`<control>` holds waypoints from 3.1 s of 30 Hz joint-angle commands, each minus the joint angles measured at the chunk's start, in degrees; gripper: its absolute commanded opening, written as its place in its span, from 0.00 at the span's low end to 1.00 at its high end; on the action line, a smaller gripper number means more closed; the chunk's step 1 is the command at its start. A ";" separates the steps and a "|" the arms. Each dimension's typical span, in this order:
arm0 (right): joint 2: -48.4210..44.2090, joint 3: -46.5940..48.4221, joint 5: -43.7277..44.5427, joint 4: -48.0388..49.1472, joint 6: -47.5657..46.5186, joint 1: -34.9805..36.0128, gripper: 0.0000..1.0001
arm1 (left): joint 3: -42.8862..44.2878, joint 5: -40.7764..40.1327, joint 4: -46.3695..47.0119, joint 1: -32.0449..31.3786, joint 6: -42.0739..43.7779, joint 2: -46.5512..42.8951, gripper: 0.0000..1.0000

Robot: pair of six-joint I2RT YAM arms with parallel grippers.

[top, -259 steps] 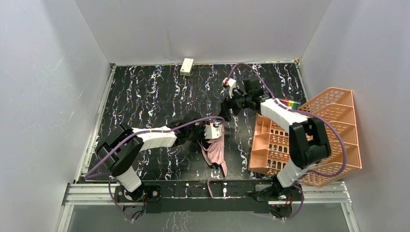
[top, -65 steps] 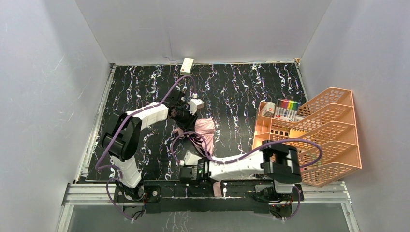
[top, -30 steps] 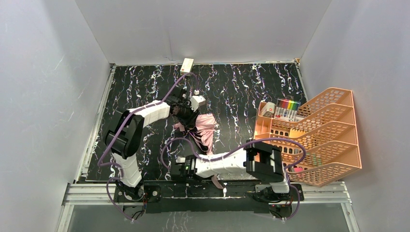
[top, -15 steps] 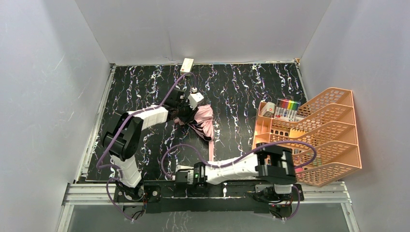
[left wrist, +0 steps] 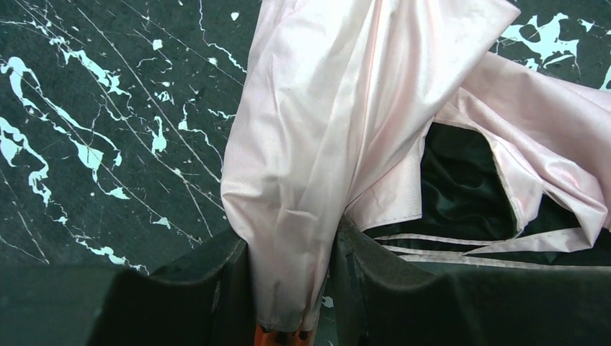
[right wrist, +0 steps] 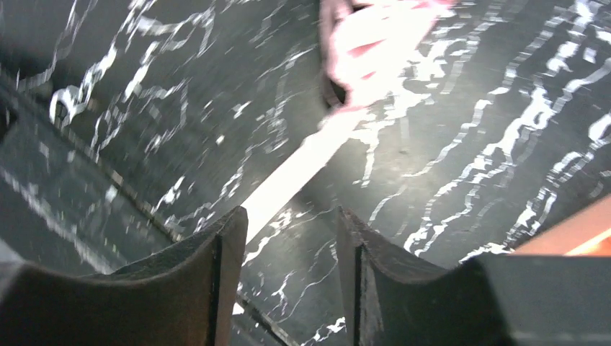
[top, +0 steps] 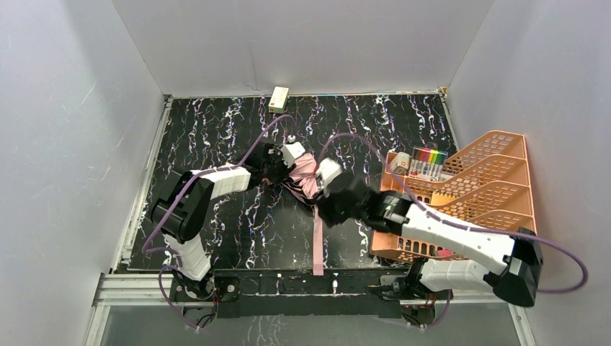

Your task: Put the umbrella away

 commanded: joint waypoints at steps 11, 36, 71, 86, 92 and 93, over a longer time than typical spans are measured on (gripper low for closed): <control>5.87 -0.54 -24.68 17.16 -9.98 -34.96 0.63 | -12.37 -4.93 2.76 -3.47 10.26 -5.01 0.00; 41.11 27.04 -62.66 9.36 -47.27 -43.47 0.87 | -17.44 -11.36 8.17 -16.70 18.35 -5.00 0.00; 53.92 32.70 -46.99 -8.11 -62.54 -35.85 0.80 | -17.45 -14.36 9.76 -17.52 19.73 -5.87 0.00; 55.80 31.29 -41.44 -6.27 -60.19 -35.47 0.39 | -14.58 -16.37 11.78 -17.36 13.45 -11.50 0.32; 54.02 27.87 -39.48 -2.13 -59.48 -35.45 0.29 | -15.52 -16.03 12.65 -17.32 9.12 -17.68 0.58; 53.63 27.20 -39.20 -1.49 -59.40 -35.39 0.28 | -15.76 -15.87 12.31 -17.34 8.05 -18.94 0.59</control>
